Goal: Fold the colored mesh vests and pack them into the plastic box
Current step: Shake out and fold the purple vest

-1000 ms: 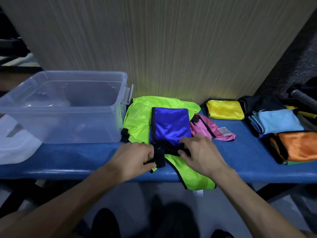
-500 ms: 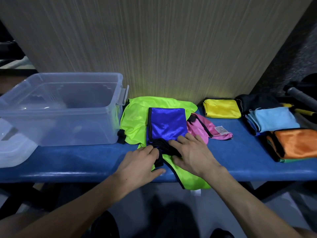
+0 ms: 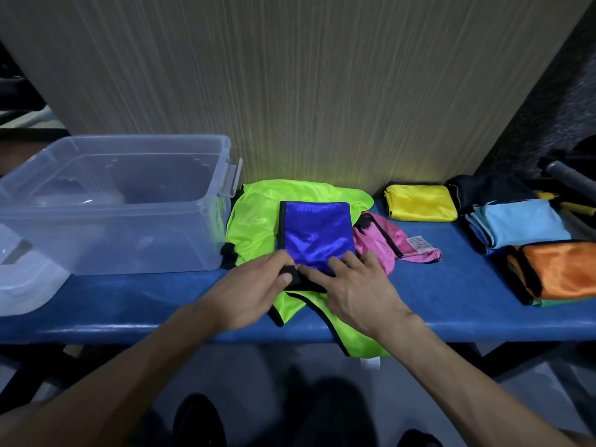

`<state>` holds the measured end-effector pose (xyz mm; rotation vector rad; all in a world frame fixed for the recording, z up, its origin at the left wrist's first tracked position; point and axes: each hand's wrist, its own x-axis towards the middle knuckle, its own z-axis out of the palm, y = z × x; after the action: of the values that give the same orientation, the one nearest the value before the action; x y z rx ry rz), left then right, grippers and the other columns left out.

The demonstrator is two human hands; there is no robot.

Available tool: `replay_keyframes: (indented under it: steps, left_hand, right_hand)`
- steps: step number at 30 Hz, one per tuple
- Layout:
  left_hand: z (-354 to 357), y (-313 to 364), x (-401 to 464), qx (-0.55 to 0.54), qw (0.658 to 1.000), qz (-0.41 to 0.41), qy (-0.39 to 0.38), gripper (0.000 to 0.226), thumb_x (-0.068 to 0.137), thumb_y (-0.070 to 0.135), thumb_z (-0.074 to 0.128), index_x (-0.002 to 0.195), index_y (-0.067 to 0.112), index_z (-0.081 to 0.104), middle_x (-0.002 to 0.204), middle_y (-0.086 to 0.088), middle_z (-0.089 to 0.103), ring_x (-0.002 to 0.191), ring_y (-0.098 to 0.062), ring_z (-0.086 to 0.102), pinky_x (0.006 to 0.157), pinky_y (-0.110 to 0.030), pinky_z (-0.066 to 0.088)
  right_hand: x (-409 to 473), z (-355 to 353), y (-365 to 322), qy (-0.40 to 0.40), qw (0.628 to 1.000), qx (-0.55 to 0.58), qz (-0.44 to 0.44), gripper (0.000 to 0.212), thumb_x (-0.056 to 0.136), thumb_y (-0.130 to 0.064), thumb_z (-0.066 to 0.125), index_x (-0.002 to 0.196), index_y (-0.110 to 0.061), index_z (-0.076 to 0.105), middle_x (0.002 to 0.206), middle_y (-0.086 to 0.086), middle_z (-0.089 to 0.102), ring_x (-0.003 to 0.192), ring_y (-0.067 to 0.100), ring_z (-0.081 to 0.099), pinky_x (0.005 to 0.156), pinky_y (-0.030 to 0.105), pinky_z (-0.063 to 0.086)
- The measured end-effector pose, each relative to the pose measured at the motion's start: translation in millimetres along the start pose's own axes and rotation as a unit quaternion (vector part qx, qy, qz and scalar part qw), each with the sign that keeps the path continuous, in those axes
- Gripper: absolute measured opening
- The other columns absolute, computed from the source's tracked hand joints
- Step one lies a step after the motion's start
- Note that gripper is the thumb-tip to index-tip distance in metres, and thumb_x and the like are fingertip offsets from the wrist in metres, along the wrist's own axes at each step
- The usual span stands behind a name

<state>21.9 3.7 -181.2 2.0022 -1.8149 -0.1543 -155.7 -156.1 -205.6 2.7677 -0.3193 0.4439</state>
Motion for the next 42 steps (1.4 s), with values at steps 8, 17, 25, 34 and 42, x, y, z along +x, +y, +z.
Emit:
replay_keyframes:
  steps: [8,17,25,34,42]
  left_hand:
    - [12.3,-15.5,36.9,-0.108,0.982,-0.129,0.083,0.008,0.098,0.021,0.064,0.096,0.025,0.057,0.07,0.006,0.06,0.066,-0.016,0.061,0.066,-0.043,0.052]
    - [20.3,-28.1,36.9,-0.102,0.985,-0.097,0.103,0.014,0.096,0.027,0.069,0.083,0.03,0.067,0.097,0.014,0.055,0.079,-0.001,0.057,0.072,-0.008,0.04]
    - [5.5,-58.8,23.1,-0.235,0.965,-0.062,-0.099,0.05,0.087,0.038,0.079,0.133,0.034,0.061,0.135,0.018,0.042,0.118,-0.001,0.049,0.083,-0.018,0.048]
    - [16.7,-50.7,26.7,-0.191,0.98,-0.044,0.029,0.025,0.1,0.038,0.061,0.113,0.018,0.068,0.119,0.012,0.054,0.096,0.004,0.055,0.076,-0.008,0.04]
    - [17.7,-31.3,22.8,-0.193,0.97,-0.143,0.019,0.048,0.096,0.057,0.04,0.069,0.017,0.04,0.075,0.006,0.041,0.066,-0.008,0.041,0.068,-0.031,0.036]
  right_hand:
    - [-3.0,-0.5,0.7,0.011,0.998,0.051,0.031,0.07,0.069,-0.026,0.076,0.137,-0.023,0.061,0.086,0.002,0.063,0.08,0.027,0.058,0.073,0.043,0.047]
    - [-12.0,2.3,29.4,-0.056,0.982,0.175,0.052,0.057,0.078,-0.036,0.064,0.134,-0.025,0.061,0.109,-0.009,0.065,0.109,0.019,0.054,0.09,0.039,0.038]
    - [-5.2,7.0,36.6,-0.073,0.958,0.257,0.106,0.055,0.085,-0.03,0.062,0.139,-0.026,0.057,0.123,-0.01,0.062,0.121,0.013,0.048,0.09,0.029,0.02]
    - [3.5,-9.0,45.6,-0.059,0.865,0.445,0.225,0.028,0.093,-0.019,0.068,0.121,-0.023,0.066,0.112,-0.016,0.069,0.109,0.003,0.064,0.1,0.028,0.049]
    - [-2.8,-11.0,39.8,-0.097,0.753,0.574,0.307,0.01,0.101,-0.02,0.063,0.11,-0.024,0.065,0.101,0.001,0.07,0.091,0.014,0.063,0.082,0.03,0.048]
